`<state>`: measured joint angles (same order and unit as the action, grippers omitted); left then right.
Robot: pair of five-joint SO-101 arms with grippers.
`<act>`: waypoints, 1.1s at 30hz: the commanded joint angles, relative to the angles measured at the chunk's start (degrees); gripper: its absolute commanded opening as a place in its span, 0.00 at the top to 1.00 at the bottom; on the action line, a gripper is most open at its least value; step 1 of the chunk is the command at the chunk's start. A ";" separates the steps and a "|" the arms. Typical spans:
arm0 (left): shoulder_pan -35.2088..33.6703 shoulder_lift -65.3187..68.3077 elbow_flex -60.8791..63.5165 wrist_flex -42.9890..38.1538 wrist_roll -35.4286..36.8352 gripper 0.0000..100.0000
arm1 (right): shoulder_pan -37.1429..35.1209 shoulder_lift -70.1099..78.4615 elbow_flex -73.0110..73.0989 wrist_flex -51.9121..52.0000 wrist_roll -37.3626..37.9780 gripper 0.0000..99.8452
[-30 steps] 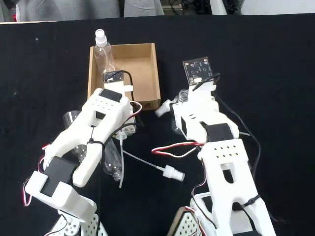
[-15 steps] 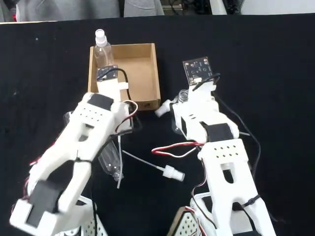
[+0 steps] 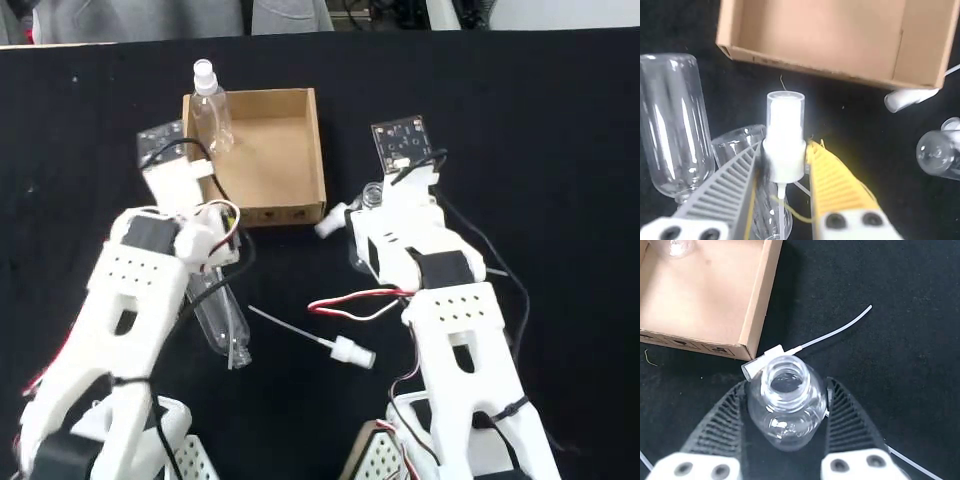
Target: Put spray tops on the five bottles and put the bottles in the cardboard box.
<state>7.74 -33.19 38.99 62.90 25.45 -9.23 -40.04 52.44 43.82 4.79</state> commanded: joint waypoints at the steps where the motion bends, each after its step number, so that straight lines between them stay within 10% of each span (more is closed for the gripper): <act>1: -1.98 -6.51 0.66 -1.93 0.09 0.97 | 1.14 -2.51 -4.79 -0.09 -0.09 0.98; 33: -20.53 -28.66 12.18 -13.71 9.76 0.97 | -16.79 -2.51 -1.45 3.87 12.66 0.98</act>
<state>-10.64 -59.65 51.21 52.18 32.92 -23.21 -40.04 52.44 46.64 15.52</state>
